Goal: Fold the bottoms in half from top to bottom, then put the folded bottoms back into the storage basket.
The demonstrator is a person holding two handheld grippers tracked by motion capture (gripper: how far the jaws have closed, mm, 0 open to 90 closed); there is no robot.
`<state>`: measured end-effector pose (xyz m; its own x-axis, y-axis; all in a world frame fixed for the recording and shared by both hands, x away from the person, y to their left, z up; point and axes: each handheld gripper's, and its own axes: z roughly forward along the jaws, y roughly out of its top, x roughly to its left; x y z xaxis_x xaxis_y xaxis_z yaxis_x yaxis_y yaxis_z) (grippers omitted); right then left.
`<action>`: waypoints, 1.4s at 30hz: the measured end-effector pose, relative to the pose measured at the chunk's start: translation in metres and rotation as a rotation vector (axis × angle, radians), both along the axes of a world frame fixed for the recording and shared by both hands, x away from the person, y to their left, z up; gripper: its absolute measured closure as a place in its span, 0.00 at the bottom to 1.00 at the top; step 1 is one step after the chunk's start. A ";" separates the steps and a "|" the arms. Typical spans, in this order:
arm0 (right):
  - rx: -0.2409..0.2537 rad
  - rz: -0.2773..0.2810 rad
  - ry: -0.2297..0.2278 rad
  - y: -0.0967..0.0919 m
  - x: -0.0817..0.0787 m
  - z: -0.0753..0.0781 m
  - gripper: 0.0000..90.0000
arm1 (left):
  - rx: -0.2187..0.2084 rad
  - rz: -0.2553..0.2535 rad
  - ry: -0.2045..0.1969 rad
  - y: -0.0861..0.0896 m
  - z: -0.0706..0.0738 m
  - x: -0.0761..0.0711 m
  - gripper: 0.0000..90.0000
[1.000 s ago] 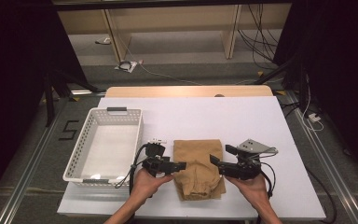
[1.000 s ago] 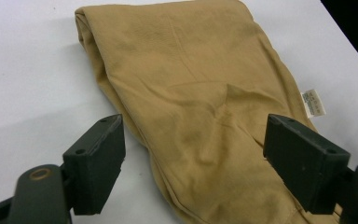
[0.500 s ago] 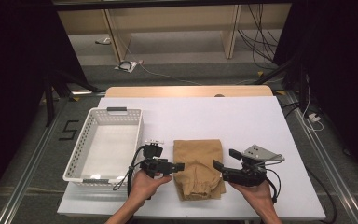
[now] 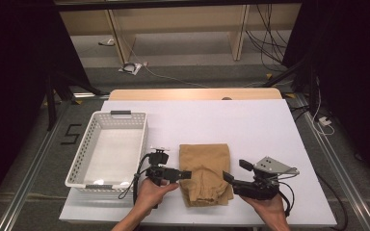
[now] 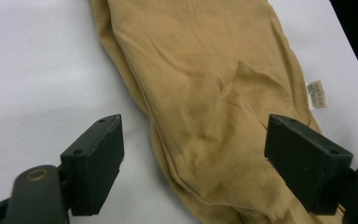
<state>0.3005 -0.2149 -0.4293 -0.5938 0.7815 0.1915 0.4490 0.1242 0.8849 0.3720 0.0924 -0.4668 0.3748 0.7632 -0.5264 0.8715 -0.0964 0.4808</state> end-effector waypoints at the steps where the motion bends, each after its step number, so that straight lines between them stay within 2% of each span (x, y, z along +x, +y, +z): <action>1: -0.002 -0.002 0.004 0.000 -0.001 0.000 0.28 | 0.000 -0.001 0.004 0.000 -0.001 0.000 0.21; 11: -0.011 0.006 0.004 0.001 -0.002 -0.001 0.28 | 0.005 -0.006 0.029 -0.006 -0.007 -0.002 0.21; 18: -0.016 0.014 -0.001 0.002 -0.003 0.000 0.28 | -0.012 -0.010 0.062 -0.007 -0.013 0.000 0.21; 30: -0.023 0.025 0.001 0.005 -0.003 0.000 0.28 | -0.028 -0.041 0.064 -0.018 -0.014 0.002 0.23; 36: -0.020 0.026 0.006 0.005 -0.002 0.000 0.28 | -0.024 -0.080 0.053 -0.026 -0.014 0.005 0.28; 42: -0.020 0.025 0.007 0.005 -0.002 0.000 0.28 | -0.030 -0.095 0.048 -0.030 -0.014 0.007 0.34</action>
<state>0.2984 -0.2102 -0.4295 -0.6117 0.7703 0.1802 0.4520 0.1533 0.8788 0.3786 0.0623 -0.4808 0.4185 0.7088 -0.5679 0.8813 -0.1658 0.4426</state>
